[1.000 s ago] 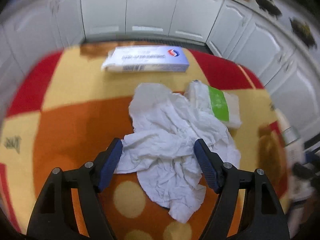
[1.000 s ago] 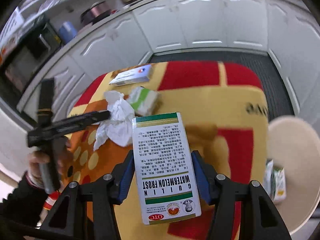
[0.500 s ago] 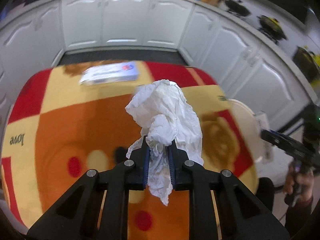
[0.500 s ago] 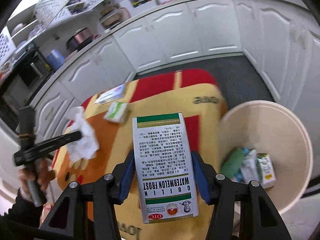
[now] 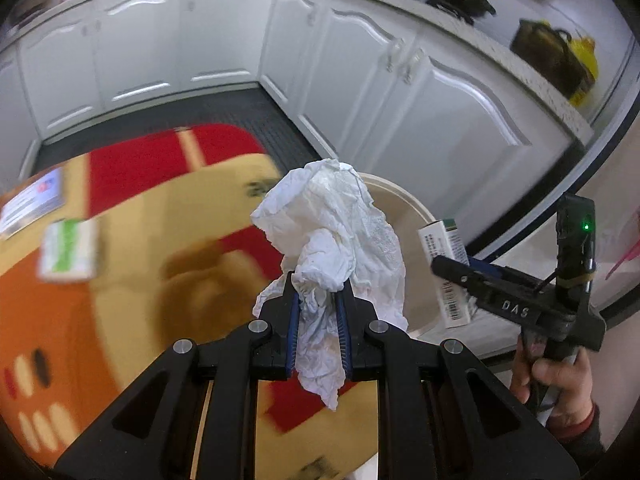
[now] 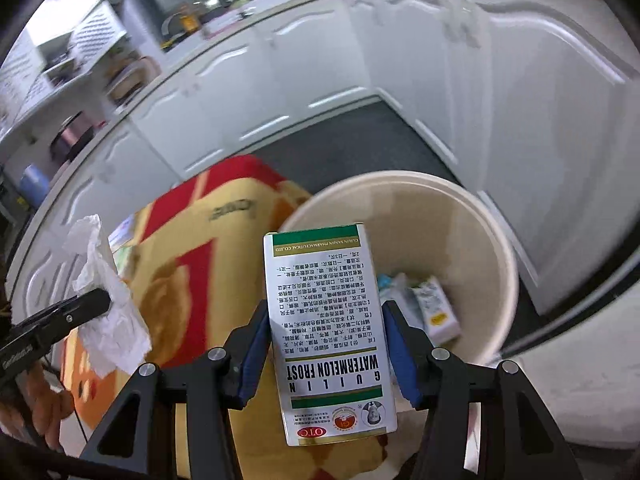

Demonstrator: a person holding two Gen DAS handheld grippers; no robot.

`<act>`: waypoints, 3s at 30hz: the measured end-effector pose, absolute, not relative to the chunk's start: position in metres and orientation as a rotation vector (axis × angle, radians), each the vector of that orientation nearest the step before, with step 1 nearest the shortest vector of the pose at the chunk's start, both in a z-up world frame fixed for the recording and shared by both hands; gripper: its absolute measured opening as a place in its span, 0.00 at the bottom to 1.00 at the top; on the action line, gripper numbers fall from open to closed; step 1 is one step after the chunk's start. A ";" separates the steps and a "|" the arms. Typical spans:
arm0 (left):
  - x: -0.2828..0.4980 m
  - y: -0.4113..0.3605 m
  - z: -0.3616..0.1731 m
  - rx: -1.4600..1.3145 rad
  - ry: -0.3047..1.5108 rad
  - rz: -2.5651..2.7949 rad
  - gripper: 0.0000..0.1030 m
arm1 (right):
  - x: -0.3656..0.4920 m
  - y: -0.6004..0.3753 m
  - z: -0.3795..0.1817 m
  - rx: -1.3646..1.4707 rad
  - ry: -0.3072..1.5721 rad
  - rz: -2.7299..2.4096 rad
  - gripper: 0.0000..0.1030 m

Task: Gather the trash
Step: 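Carry the tissue and medicine box over the cream bin and release both, then move both open grippers back toward the remaining white boxes on the table, then grasp the white medicine box with the left gripper while the right gripper grasps the white-green packet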

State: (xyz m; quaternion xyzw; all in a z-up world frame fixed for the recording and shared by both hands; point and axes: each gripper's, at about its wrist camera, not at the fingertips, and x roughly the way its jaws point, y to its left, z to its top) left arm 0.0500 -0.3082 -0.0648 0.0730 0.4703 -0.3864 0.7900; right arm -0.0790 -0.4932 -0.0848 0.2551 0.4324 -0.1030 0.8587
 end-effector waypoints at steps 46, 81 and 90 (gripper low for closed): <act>0.127 -0.187 -0.087 0.126 1.035 -0.483 0.51 | -0.020 -0.409 -0.080 0.489 0.947 0.004 0.63; 0.302 -0.128 -0.095 0.474 1.036 -0.720 0.71 | 0.144 -0.277 -0.098 0.093 0.981 0.492 0.43; 0.278 -0.149 -0.112 0.632 0.987 -0.649 0.64 | 0.095 -0.306 -0.096 0.235 0.968 0.425 0.43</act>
